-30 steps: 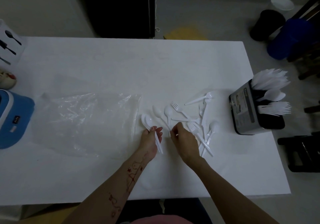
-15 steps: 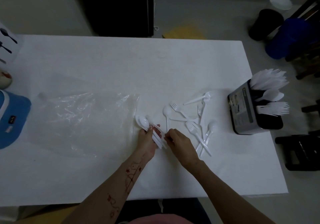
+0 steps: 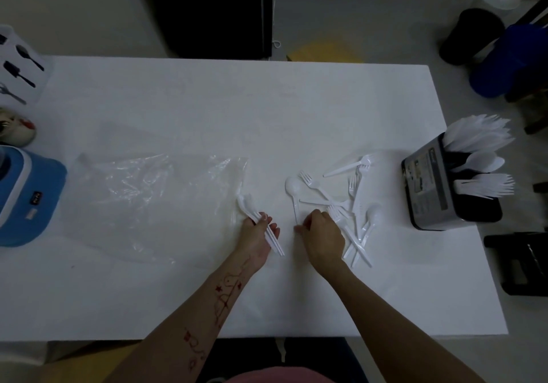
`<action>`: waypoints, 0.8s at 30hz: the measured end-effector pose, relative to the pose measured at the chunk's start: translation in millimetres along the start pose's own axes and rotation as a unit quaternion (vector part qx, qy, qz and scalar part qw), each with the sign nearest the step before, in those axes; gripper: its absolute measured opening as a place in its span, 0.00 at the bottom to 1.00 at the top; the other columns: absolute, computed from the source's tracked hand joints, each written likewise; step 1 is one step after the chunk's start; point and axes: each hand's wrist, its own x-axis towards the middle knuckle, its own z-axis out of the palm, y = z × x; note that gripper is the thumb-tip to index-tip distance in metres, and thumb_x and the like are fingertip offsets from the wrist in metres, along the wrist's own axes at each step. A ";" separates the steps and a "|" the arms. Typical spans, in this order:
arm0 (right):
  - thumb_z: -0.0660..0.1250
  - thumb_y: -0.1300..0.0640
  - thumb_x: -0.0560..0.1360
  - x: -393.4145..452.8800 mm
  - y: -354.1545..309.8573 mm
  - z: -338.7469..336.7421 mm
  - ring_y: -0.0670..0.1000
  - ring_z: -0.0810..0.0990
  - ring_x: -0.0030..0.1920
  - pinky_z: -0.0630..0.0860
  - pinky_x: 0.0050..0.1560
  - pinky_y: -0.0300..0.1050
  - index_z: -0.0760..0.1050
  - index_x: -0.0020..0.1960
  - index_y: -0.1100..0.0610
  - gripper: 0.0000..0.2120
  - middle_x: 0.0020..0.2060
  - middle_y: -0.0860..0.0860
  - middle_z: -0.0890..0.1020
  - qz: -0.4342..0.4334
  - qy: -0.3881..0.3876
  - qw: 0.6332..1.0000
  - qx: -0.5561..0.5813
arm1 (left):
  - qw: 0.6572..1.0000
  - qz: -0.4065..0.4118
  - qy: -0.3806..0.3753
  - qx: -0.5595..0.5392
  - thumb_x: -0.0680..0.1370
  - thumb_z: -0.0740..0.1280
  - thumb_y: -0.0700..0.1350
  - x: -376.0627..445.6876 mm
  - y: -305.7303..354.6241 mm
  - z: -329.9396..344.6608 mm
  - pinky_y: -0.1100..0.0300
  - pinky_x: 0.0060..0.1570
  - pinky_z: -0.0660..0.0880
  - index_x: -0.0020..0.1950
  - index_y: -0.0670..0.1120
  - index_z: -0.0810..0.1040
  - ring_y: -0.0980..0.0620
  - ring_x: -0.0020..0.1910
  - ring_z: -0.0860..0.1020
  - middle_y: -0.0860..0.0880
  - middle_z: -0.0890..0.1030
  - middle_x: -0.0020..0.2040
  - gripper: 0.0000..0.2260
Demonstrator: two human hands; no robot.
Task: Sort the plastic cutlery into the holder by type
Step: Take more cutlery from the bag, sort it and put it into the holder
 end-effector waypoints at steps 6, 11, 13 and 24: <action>0.68 0.53 0.75 8.2 0.6 -0.2 0.51 0.80 0.43 0.77 0.42 0.44 0.78 0.49 0.55 0.06 0.43 0.50 0.82 0.055 -0.034 0.997 0.030 | 0.999 0.000 -0.026 0.026 0.82 0.57 0.36 0.2 -0.2 -2.7 0.54 0.51 0.75 0.53 0.39 0.72 0.48 0.44 0.77 0.43 0.77 0.47 0.05; 0.67 0.55 0.77 7.1 1.6 0.2 0.52 0.80 0.45 0.78 0.45 0.46 0.77 0.51 0.56 0.05 0.45 0.51 0.81 0.031 -0.031 0.999 0.005 | 0.997 0.010 -0.032 0.067 0.82 0.58 0.37 -1.4 1.5 -3.0 0.56 0.49 0.75 0.59 0.39 0.72 0.43 0.53 0.78 0.42 0.78 0.56 0.08; 0.65 0.57 0.77 3.9 3.8 -0.5 0.52 0.80 0.44 0.78 0.43 0.46 0.76 0.50 0.56 0.04 0.45 0.51 0.81 0.003 -0.018 1.000 -0.010 | 0.996 0.011 -0.036 0.075 0.82 0.58 0.38 -2.5 1.0 -3.4 0.55 0.49 0.75 0.61 0.40 0.72 0.44 0.54 0.77 0.43 0.78 0.57 0.09; 0.70 0.59 0.74 -15.8 22.3 -5.0 0.50 0.82 0.41 0.79 0.41 0.42 0.81 0.52 0.56 0.07 0.48 0.50 0.81 -0.177 0.036 0.982 0.062 | 0.996 0.020 -0.033 0.079 0.80 0.62 0.38 -4.6 -6.6 3.1 0.51 0.49 0.78 0.63 0.38 0.74 0.43 0.55 0.80 0.42 0.81 0.54 0.12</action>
